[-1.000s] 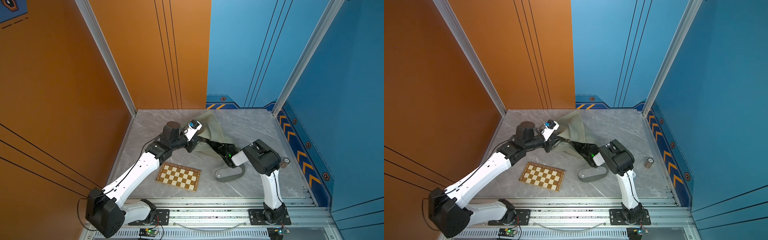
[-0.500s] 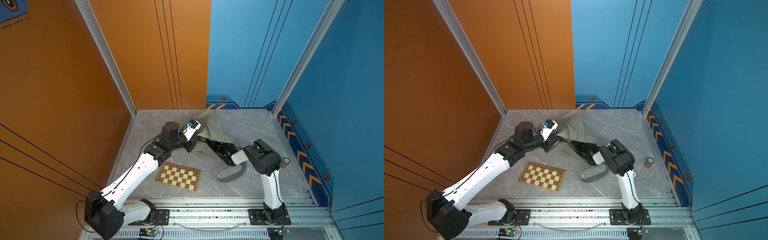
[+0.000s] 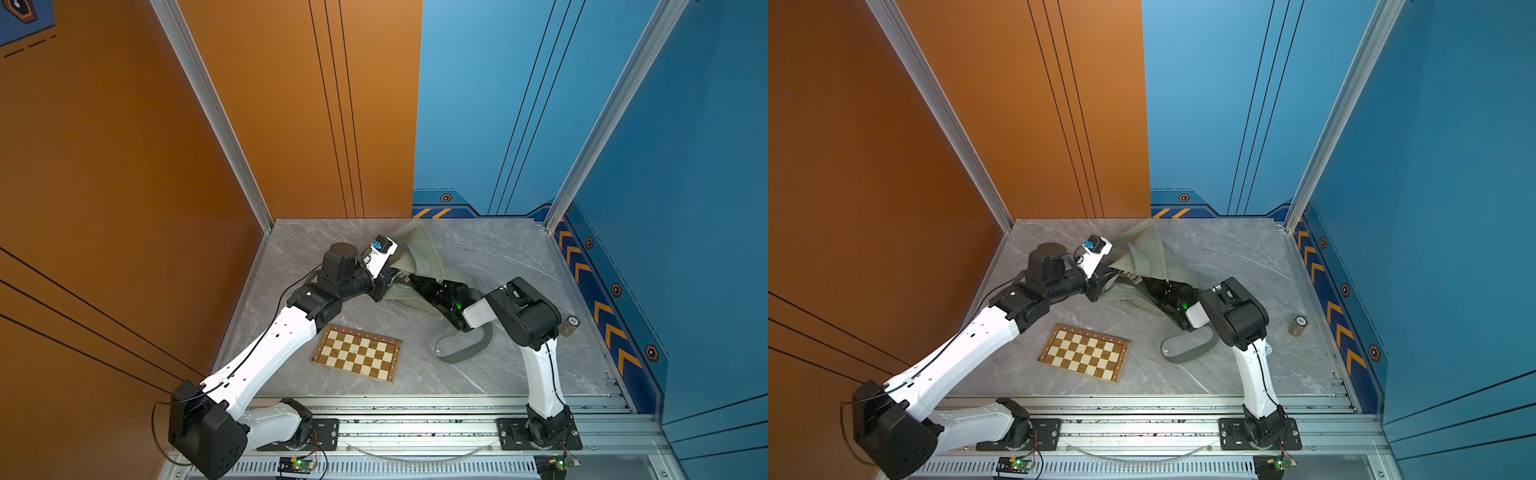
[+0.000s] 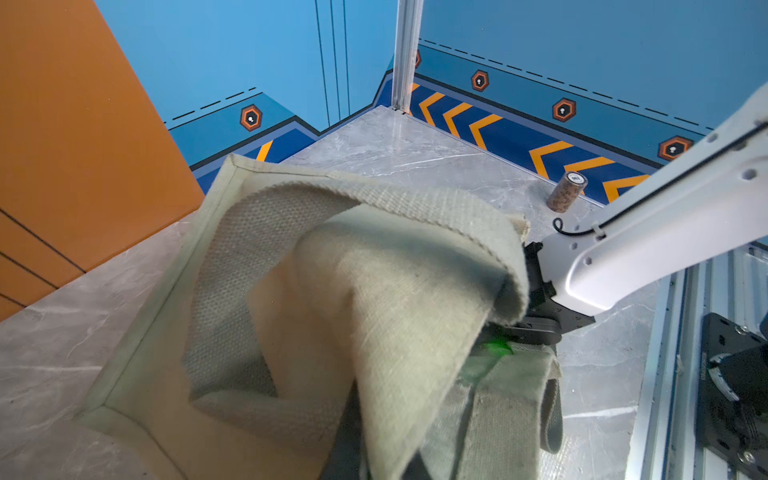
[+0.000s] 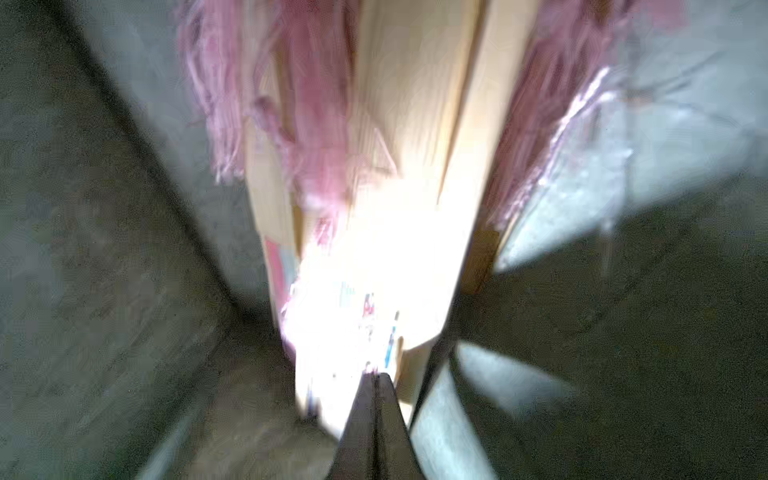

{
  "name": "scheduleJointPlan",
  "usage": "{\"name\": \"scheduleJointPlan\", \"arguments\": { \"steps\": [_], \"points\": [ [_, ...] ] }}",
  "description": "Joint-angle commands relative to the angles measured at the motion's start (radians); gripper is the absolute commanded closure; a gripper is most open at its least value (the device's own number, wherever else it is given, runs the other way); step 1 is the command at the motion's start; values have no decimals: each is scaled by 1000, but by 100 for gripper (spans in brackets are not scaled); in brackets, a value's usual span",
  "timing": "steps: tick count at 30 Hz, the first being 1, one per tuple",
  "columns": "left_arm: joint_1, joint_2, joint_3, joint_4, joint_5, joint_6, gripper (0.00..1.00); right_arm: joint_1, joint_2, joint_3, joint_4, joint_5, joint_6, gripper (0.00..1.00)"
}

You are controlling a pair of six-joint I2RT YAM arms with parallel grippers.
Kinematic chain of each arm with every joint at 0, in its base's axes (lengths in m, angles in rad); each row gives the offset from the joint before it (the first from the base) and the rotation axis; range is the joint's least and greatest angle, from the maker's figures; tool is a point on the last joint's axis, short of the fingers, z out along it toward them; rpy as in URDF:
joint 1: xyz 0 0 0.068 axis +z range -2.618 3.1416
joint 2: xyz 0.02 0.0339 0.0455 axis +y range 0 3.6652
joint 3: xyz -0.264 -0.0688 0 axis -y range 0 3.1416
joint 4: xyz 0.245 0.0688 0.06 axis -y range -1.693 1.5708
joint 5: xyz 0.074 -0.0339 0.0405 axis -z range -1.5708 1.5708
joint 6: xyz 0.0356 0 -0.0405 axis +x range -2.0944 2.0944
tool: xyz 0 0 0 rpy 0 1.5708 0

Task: Take out the folding fans from the tote bags
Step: Pick up the folding fan from the canvas bag.

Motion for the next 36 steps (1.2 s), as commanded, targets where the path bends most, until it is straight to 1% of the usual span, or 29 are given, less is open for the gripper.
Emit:
{"name": "scheduleJointPlan", "arguments": {
  "steps": [1, 5, 9, 11, 13, 19, 20, 21, 22, 25, 29, 33, 36],
  "points": [
    [33, 6, 65, 34, -59, -54, 100, -34, -101, -35, -40, -49, -94, 100],
    [33, 25, 80, 44, -84, -66, 100, -17, -244, -68, -195, -88, -260, 100],
    [34, 39, 93, 46, -100, -59, 100, 14, -389, -73, -433, -85, -470, 100],
    [38, 44, 97, 49, -102, -54, 100, 29, -447, -74, -530, -75, -549, 100],
    [39, 50, 98, 56, -94, -51, 100, 38, -493, -74, -596, -65, -598, 100],
    [46, 47, 101, 92, -62, -35, 100, 54, -547, -79, -672, -46, -633, 99],
    [49, 46, 105, 100, -44, -36, 100, 59, -544, -73, -683, -39, -633, 94],
    [52, 47, 109, 105, -23, -38, 100, 63, -541, -68, -696, -27, -630, 84],
    [53, 47, 118, 105, -3, -38, 100, 66, -539, -63, -709, -6, -625, 77],
    [57, 48, 119, 103, 15, -19, 100, 83, -538, -50, -746, 96, -611, 58],
    [79, 53, 103, 115, 49, -23, 100, 80, -527, -9, -793, 194, -575, 49],
    [89, 51, 86, 129, 110, -45, 100, 69, -510, 31, -806, 222, -539, 44],
    [72, 29, 49, 191, 106, -46, 100, 41, -501, 32, -768, 247, -472, 41]
  ]
}}
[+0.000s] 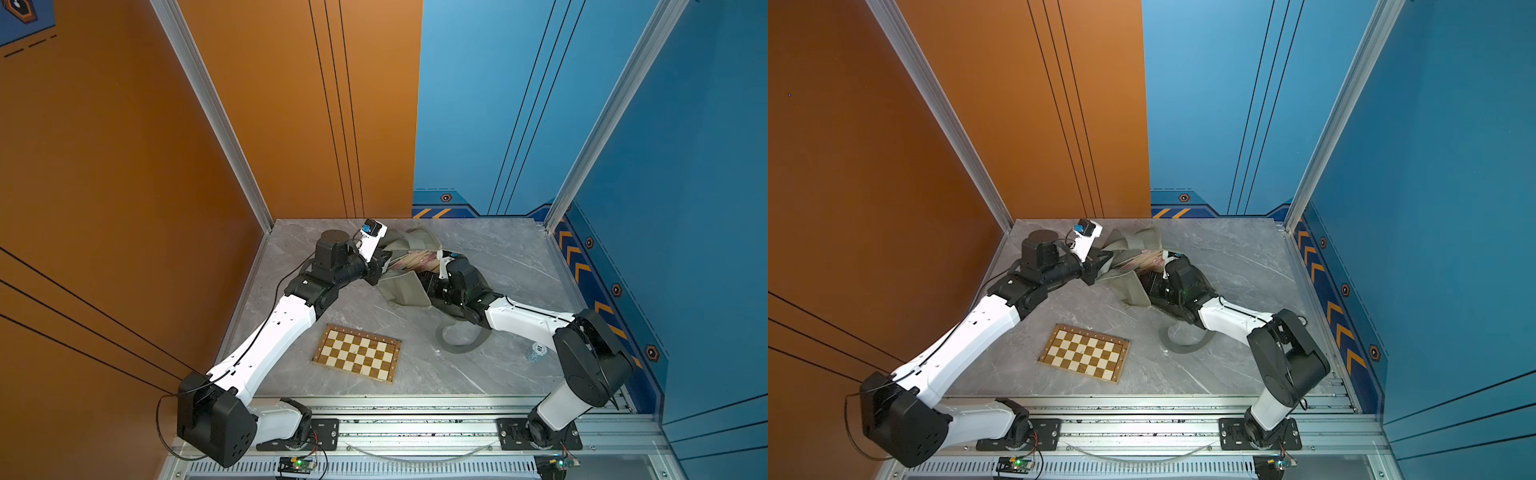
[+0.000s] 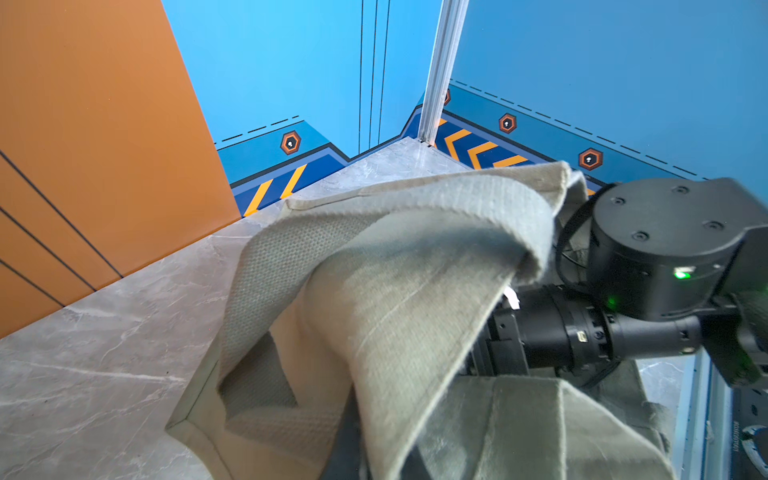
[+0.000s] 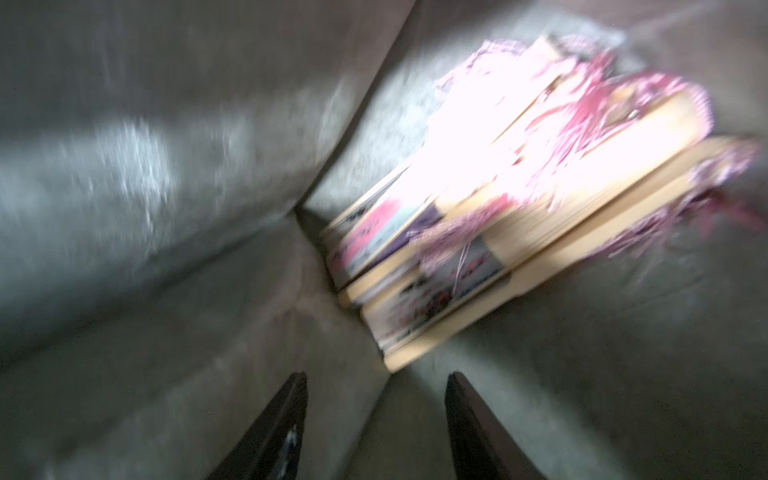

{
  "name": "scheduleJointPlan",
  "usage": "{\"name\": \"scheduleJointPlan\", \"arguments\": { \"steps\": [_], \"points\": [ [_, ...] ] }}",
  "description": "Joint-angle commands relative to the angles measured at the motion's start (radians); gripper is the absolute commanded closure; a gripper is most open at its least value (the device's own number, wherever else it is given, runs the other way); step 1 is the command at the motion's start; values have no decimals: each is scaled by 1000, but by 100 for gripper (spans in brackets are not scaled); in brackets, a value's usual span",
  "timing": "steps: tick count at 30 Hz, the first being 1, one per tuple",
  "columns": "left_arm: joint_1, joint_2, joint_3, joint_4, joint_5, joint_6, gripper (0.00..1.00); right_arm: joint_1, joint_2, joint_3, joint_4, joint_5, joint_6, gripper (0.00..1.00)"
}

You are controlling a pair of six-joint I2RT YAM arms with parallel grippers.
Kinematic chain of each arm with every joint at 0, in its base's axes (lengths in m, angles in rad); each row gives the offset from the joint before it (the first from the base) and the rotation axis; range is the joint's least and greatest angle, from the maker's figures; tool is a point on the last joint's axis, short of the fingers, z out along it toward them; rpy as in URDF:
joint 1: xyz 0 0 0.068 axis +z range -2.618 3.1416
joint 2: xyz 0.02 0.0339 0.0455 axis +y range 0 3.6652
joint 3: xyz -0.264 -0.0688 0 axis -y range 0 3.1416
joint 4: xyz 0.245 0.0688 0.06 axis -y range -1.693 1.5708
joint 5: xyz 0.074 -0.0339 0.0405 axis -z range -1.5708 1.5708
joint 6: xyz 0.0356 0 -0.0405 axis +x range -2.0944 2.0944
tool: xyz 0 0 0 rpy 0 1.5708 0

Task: Take out the folding fans from the tote bags
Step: Pick up the folding fan from the canvas bag.

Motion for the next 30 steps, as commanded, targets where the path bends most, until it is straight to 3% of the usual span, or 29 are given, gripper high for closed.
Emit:
{"name": "scheduleJointPlan", "arguments": {
  "steps": [1, 5, 8, 13, 15, 24, 30],
  "points": [
    [-7, -41, -22, 140, 46, -7, 100, -54, 23, 26, 11, 85, 107, 39],
    [-12, -63, -14, 150, 29, -39, 100, -138, 76, 55, 51, -3, 229, 35],
    [-42, -85, -11, 110, -75, -48, 100, -190, 112, 108, 16, -72, 286, 34],
    [-78, -102, -30, 96, -168, -94, 100, -199, 116, 261, -151, -117, 220, 31],
    [-98, -104, -34, 89, -215, -91, 100, -208, 126, 289, -187, -119, 264, 30],
    [-205, -107, -55, 67, -378, -87, 100, -229, 192, 199, -20, -170, 288, 29],
    [-308, -108, -52, 40, -516, -84, 100, -242, 246, 219, -43, -156, 274, 30]
  ]
}}
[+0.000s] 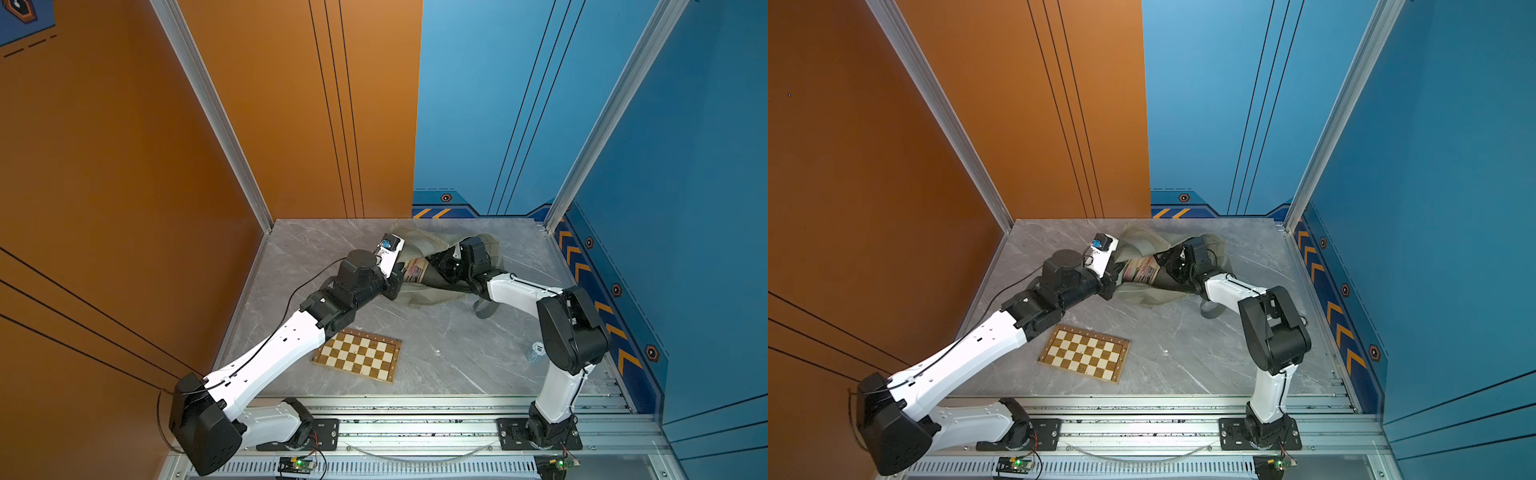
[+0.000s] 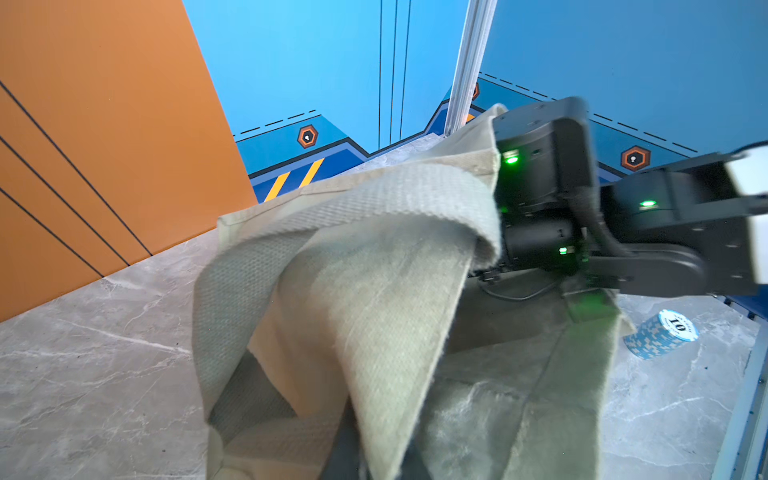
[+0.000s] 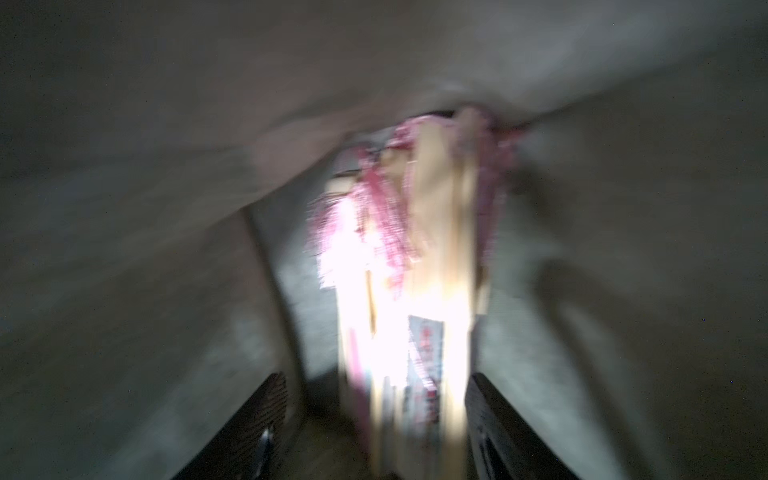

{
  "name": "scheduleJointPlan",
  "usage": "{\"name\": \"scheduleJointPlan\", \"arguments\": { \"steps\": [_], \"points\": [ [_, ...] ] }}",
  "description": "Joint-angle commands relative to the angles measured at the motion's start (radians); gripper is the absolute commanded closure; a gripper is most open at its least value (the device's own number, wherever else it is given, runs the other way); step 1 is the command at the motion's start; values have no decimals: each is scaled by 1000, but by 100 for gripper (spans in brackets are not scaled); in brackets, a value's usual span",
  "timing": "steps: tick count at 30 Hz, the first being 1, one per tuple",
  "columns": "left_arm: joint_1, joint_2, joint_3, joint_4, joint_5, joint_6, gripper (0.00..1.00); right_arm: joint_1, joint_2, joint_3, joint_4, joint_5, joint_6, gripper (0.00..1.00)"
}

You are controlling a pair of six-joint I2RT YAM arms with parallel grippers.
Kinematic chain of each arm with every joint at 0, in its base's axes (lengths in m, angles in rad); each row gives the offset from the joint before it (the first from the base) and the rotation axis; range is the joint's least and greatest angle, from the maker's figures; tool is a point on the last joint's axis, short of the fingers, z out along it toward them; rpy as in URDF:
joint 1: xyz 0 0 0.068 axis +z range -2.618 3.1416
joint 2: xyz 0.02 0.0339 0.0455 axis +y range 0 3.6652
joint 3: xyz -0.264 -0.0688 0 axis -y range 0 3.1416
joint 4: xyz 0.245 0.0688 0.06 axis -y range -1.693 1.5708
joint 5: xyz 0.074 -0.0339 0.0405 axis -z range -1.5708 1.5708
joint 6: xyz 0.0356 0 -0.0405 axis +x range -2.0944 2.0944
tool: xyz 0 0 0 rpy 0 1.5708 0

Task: Take out the folding fans from the tote bags
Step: Pick up the folding fan from the canvas bag.

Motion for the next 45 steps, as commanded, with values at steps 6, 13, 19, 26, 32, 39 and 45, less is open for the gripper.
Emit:
{"name": "scheduleJointPlan", "arguments": {
  "steps": [6, 13, 19, 26, 32, 39, 45],
  "points": [
    [-90, -54, -78, 97, -197, -19, 100, -39, 115, 90, -13, 6, -31, 30],
    [-96, -29, -70, 61, -195, -13, 100, -31, 214, 197, 1, -11, -14, 30],
    [-82, -30, -101, 90, -207, -33, 100, 0, 323, 301, -73, 16, -33, 29],
    [-61, -29, -130, 106, -130, -77, 100, 35, 401, 389, -123, 73, -35, 26],
    [-55, -20, -133, 102, -79, -95, 100, 66, 467, 510, -263, 88, -77, 18],
    [-43, -32, -156, 113, -63, -116, 100, 98, 512, 633, -556, 175, -136, 19],
    [-36, -54, -186, 124, -65, -124, 100, 116, 561, 723, -726, 217, -178, 17]
  ]
}}
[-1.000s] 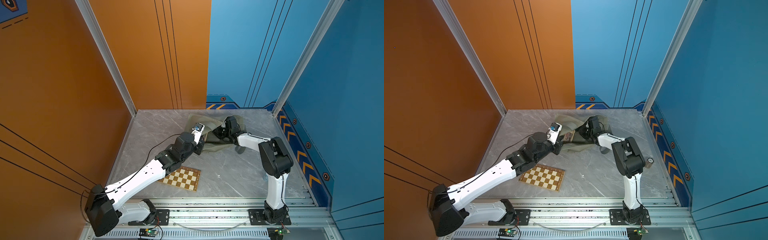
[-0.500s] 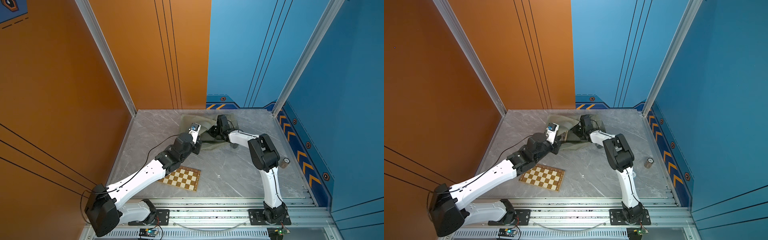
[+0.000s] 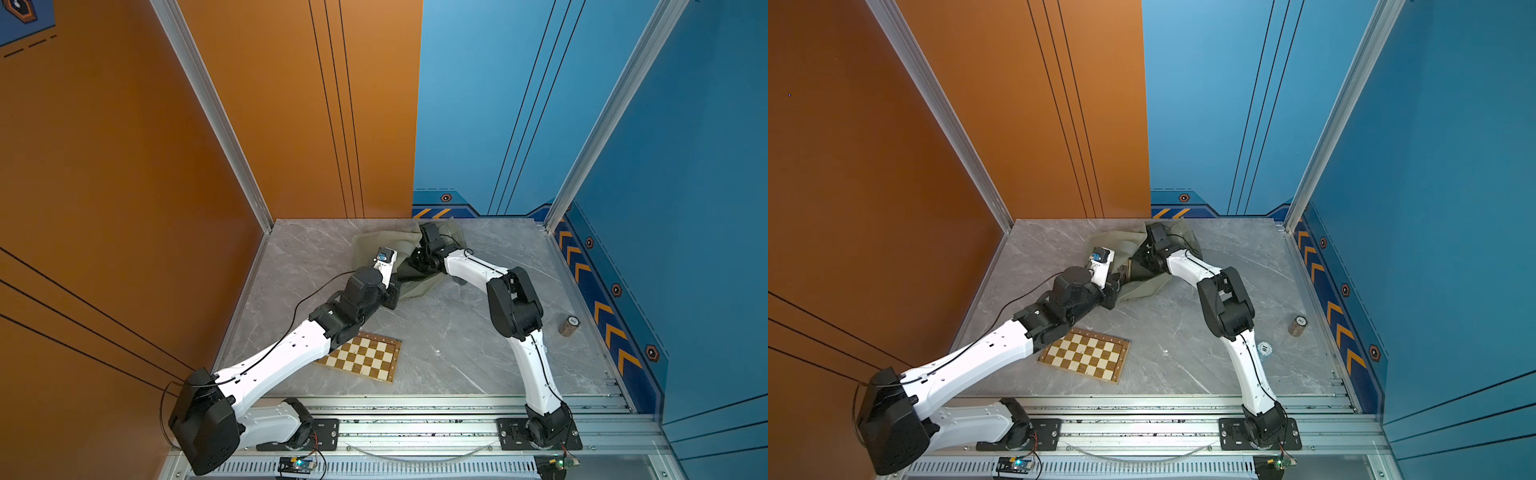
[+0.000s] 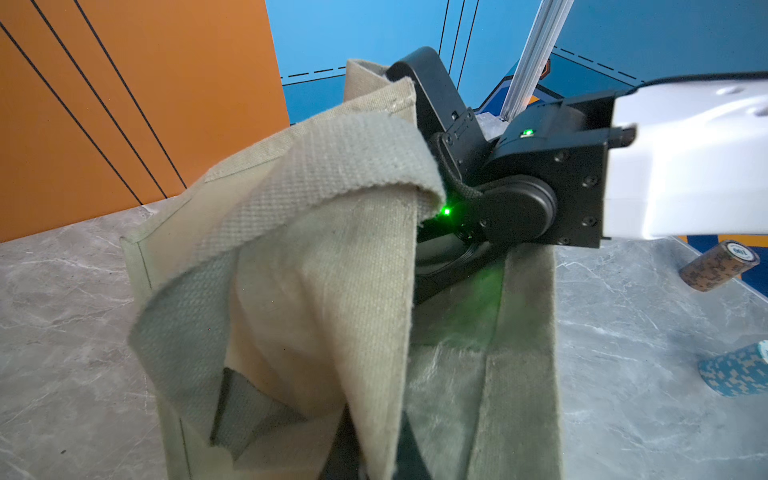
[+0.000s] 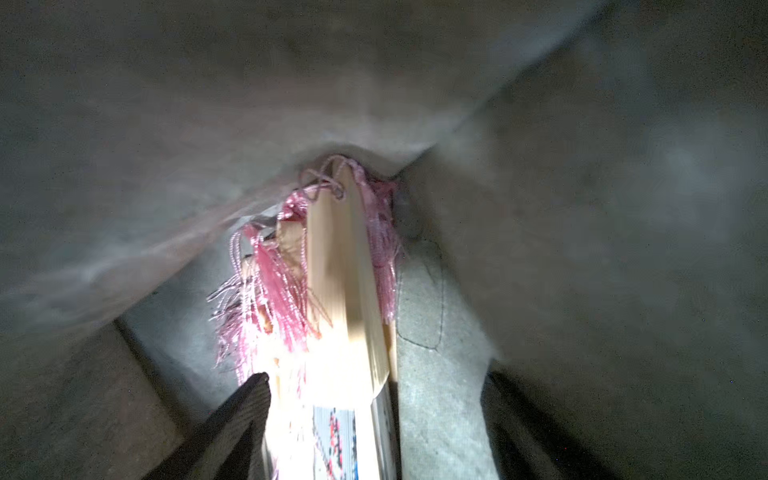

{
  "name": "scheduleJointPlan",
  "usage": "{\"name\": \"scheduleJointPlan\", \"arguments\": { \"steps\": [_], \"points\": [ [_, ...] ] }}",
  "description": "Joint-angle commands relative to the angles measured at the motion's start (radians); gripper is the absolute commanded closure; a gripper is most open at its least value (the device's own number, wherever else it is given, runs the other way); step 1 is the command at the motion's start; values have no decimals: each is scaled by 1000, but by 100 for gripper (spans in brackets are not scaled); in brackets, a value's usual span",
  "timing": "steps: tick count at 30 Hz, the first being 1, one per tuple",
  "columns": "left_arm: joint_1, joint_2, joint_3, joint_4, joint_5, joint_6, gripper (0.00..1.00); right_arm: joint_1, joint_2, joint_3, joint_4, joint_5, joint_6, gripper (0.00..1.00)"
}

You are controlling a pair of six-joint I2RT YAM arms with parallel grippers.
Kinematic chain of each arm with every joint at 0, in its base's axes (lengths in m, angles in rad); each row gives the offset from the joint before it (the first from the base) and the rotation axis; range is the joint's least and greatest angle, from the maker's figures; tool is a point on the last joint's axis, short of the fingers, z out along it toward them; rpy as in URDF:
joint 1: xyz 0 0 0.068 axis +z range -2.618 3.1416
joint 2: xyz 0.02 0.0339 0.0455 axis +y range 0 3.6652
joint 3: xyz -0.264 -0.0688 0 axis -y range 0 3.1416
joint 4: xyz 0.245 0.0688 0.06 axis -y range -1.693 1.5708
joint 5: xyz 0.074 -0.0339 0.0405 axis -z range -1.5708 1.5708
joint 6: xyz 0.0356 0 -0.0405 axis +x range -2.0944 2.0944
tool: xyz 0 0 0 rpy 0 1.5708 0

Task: Take out the folding fans from the tote bags
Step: Pick up the folding fan from the canvas bag.

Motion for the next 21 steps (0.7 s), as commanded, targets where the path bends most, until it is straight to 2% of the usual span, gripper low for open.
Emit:
{"name": "scheduleJointPlan", "arguments": {
  "steps": [1, 8, 14, 21],
  "points": [
    [-12, -51, -18, 14, 91, -8, 100, -3, 79, 9, -281, 128, -23, 16],
    [-1, -70, -37, 19, 85, -12, 100, 28, 127, 101, -436, 193, -63, 14],
    [4, -93, -68, 28, 66, -31, 100, 37, 141, 110, -512, 238, -96, 8],
    [13, -114, -91, 41, 51, -35, 100, 55, 160, 110, -586, 295, -117, 12]
  ]
}}
